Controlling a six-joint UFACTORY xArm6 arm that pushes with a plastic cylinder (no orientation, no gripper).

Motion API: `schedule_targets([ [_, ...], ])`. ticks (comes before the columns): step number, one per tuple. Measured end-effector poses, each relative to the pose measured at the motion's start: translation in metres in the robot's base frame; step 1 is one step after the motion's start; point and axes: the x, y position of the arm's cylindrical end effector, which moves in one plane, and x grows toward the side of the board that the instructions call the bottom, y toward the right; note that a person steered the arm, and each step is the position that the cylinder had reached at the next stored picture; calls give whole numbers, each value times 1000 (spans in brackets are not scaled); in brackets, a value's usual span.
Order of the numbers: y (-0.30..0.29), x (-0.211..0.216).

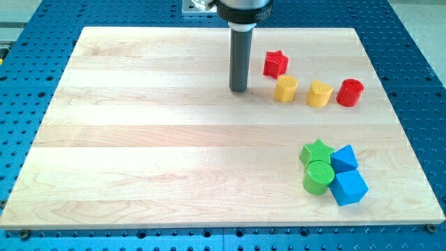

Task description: Push the yellow hexagon closely to the yellow heart

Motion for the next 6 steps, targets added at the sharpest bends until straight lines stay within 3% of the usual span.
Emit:
schedule_targets([
  [1, 44, 0],
  [3, 57, 7],
  [4, 57, 29],
  [5, 11, 35],
  [6, -25, 113],
])
